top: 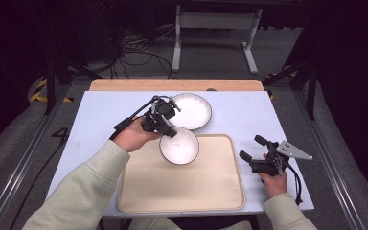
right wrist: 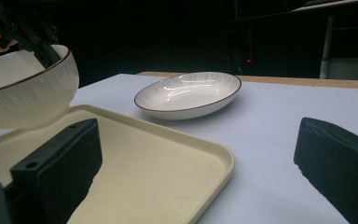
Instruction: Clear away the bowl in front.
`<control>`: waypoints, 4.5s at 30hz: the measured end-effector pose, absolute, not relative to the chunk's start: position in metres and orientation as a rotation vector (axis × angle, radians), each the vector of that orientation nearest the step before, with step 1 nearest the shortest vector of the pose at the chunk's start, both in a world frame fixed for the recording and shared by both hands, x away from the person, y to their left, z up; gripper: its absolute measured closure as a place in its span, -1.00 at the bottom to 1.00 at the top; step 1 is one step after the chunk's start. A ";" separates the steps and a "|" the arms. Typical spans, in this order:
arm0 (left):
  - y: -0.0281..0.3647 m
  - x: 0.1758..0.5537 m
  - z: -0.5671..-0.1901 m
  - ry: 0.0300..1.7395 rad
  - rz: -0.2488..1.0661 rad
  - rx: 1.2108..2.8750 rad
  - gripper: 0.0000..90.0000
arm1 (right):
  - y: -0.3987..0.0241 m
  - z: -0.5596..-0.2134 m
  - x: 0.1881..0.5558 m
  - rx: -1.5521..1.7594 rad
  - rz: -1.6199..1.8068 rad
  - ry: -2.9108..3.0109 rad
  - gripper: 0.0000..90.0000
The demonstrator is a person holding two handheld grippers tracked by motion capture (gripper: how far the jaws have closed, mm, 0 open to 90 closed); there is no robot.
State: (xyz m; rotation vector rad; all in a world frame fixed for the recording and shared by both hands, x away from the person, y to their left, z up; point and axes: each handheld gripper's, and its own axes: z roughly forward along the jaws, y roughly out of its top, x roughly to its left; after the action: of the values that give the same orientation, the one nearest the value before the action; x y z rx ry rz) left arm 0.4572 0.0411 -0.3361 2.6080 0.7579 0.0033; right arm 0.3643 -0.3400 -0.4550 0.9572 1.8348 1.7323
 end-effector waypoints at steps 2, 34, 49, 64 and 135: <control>0.040 0.456 -0.339 0.751 -0.002 2.616 0.83 | -0.340 -0.455 0.364 0.957 1.733 1.835 -0.97; 0.015 0.449 -0.373 0.715 -0.034 2.695 0.83 | -0.340 -0.455 0.364 0.959 1.733 1.834 -0.97; 0.013 0.449 -0.384 0.724 -0.044 2.710 0.83 | -0.340 -0.455 0.365 0.959 1.734 1.835 -0.97; 0.018 0.451 -0.388 0.744 -0.063 2.723 0.83 | -0.340 -0.455 0.365 0.956 1.733 1.837 -0.97; 0.167 0.371 -0.369 0.662 0.296 1.941 -0.96 | -0.339 -0.451 0.362 0.894 1.683 1.857 -0.99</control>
State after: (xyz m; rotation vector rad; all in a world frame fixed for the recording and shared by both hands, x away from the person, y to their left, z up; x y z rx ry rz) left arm 0.3705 0.1671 -0.3694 1.9415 0.6618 0.2958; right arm 0.3622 -0.3386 -0.4515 0.8941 1.8565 1.6835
